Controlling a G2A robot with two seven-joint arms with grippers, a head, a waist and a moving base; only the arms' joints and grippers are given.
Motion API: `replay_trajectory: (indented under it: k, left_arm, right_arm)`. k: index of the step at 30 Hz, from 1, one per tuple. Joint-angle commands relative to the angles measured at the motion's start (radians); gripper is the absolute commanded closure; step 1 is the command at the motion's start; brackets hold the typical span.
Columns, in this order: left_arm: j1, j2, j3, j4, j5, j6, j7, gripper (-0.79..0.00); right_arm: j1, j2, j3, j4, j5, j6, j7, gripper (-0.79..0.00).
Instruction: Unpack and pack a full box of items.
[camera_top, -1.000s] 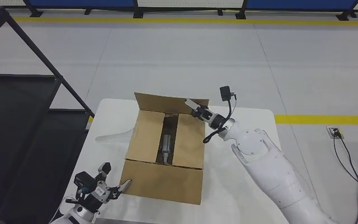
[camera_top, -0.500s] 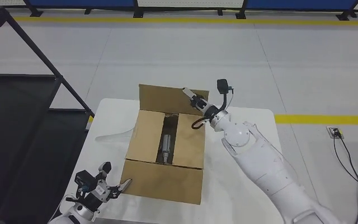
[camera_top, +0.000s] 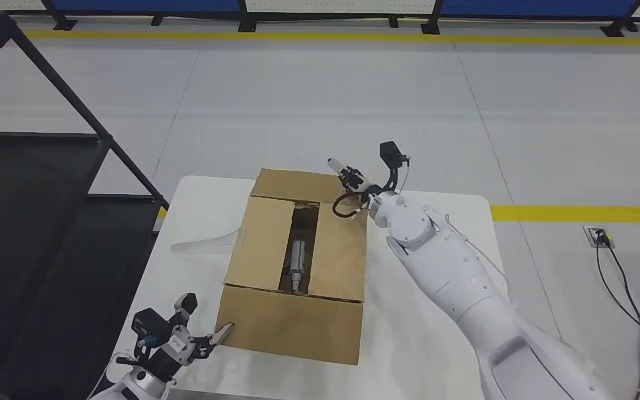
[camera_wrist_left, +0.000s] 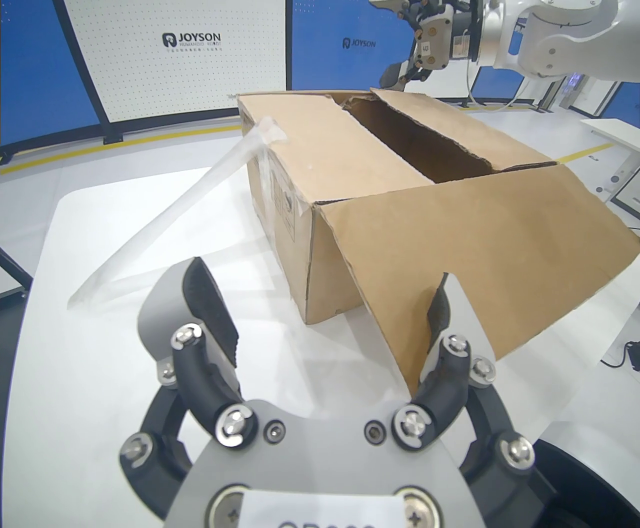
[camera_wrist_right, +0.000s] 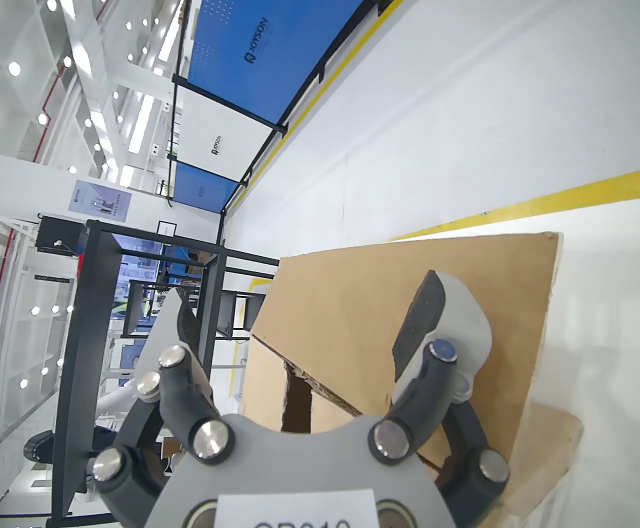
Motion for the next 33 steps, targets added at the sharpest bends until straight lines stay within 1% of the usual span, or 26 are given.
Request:
replay_trajectory:
  k: [1,10,13,16,19,21,23,25,26,27,29,33]
  left_arm:
    - [0.0,0.0,0.003,-0.001,0.005,0.0,0.003,-0.785]
    - [0.002,0.003,0.013,0.0,0.039,0.005,0.021,-0.785]
    - [0.002,0.004,0.015,0.002,0.05,0.013,0.027,-0.785]
    - [0.004,0.002,0.008,0.009,0.025,0.04,0.046,-0.785]
    - [0.008,0.001,-0.023,0.025,-0.054,0.049,0.059,-0.785]
    - [0.01,0.002,-0.052,0.042,-0.121,0.053,0.051,-0.785]
    - [0.001,0.002,-0.076,0.06,-0.184,0.066,0.021,-0.785]
    - [-0.025,0.001,-0.084,0.076,-0.225,0.116,-0.039,-0.785]
    - [-0.044,0.0,-0.079,0.083,-0.234,0.128,-0.068,-0.785]
    - [-0.065,0.0,-0.076,0.096,-0.238,0.146,-0.098,-0.785]
    - [-0.107,-0.002,-0.057,0.112,-0.212,0.202,-0.132,-0.785]
    - [-0.214,-0.009,0.01,0.183,-0.166,0.251,-0.187,-0.785]
  right_arm:
    - [0.01,-0.011,0.001,0.031,0.01,0.006,0.031,-0.785]
    - [0.043,-0.044,0.005,0.113,0.001,0.039,0.097,-0.785]
    - [0.051,-0.05,0.012,0.125,-0.001,0.029,0.099,-0.785]
    - [0.05,-0.053,0.027,0.12,0.007,-0.029,0.079,-0.785]
    - [0.041,-0.053,0.048,0.1,0.028,-0.111,0.085,-0.785]
    - [0.032,-0.052,0.062,0.078,0.046,-0.163,0.114,-0.785]
    - [0.021,-0.051,0.074,0.046,0.067,-0.207,0.166,-0.785]
    - [0.006,-0.051,0.088,0.007,0.108,-0.229,0.261,-0.785]
    - [0.0,-0.05,0.094,-0.012,0.133,-0.223,0.333,-0.785]
    - [0.0,-0.048,0.094,-0.02,0.133,-0.212,0.378,-0.785]
    - [0.0,-0.048,0.094,-0.02,0.133,-0.212,0.378,-0.785]
    - [0.0,-0.048,0.094,-0.02,0.133,-0.212,0.378,-0.785]
